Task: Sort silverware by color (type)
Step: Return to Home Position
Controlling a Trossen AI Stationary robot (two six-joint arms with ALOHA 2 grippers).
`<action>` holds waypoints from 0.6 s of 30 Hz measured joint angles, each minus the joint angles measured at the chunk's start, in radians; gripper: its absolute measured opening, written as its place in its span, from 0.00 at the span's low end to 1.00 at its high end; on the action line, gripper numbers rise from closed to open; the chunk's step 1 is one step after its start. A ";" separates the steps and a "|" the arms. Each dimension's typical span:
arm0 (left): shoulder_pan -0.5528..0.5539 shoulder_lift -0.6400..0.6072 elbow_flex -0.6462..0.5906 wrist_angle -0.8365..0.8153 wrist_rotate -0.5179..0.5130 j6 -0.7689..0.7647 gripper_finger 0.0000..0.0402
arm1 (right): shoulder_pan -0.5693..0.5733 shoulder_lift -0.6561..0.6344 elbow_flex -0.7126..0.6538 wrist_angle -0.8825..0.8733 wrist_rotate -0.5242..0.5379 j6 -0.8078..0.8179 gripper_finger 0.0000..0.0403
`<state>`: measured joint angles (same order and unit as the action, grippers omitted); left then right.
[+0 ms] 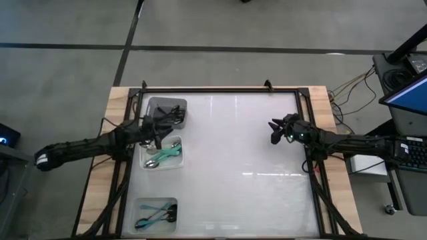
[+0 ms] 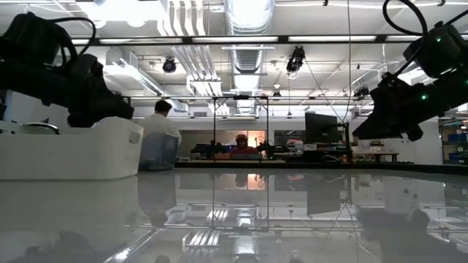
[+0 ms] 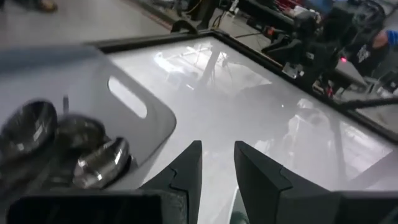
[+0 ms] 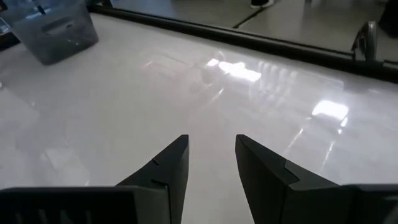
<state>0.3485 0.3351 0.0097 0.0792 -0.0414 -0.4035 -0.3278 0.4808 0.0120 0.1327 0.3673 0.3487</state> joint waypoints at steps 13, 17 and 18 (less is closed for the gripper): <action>0.000 0.026 0.048 0.007 0.073 -0.052 0.19 | 0.000 0.000 0.000 -0.013 0.000 -0.017 0.31; 0.000 0.026 0.056 0.008 0.089 -0.052 0.19 | 0.000 0.000 0.000 -0.015 0.000 -0.017 0.31; 0.000 0.026 0.057 0.008 0.089 -0.052 0.19 | 0.000 0.000 0.000 -0.015 0.000 -0.017 0.31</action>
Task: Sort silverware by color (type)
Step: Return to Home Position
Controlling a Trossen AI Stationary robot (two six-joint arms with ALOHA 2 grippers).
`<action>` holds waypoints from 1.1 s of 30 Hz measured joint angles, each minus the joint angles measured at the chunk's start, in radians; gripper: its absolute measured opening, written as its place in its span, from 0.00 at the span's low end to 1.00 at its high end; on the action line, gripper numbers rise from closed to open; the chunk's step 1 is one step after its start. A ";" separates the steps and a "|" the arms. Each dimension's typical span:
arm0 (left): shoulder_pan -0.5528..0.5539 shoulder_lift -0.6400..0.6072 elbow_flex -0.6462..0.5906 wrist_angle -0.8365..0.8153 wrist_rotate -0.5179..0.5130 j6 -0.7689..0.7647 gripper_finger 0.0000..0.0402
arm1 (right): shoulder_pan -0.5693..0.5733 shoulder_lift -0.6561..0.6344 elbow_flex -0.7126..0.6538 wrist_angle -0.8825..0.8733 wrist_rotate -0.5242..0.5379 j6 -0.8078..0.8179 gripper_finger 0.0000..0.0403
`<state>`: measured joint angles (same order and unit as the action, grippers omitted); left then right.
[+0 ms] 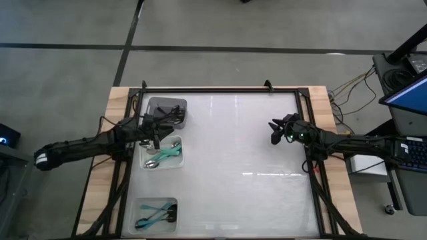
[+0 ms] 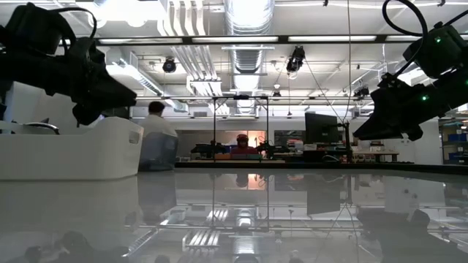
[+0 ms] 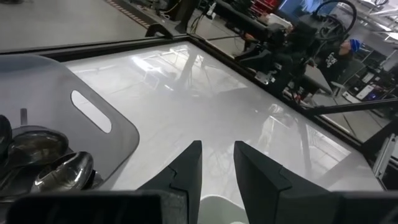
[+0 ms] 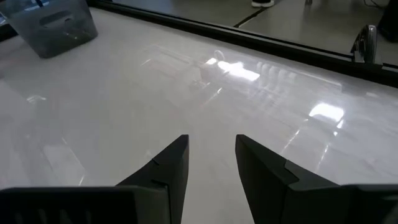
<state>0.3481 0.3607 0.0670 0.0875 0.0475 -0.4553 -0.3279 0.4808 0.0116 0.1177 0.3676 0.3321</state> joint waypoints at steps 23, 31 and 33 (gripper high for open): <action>0.000 -0.002 0.002 -0.085 -0.219 0.003 0.19 | 0.000 0.000 0.000 0.000 0.000 0.001 0.31; 0.000 -0.002 0.002 -0.085 -0.220 0.002 0.19 | 0.000 0.000 0.000 0.000 0.000 0.001 0.31; 0.000 -0.002 0.002 -0.085 -0.220 0.002 0.19 | 0.000 0.000 0.000 -0.001 0.000 0.001 0.31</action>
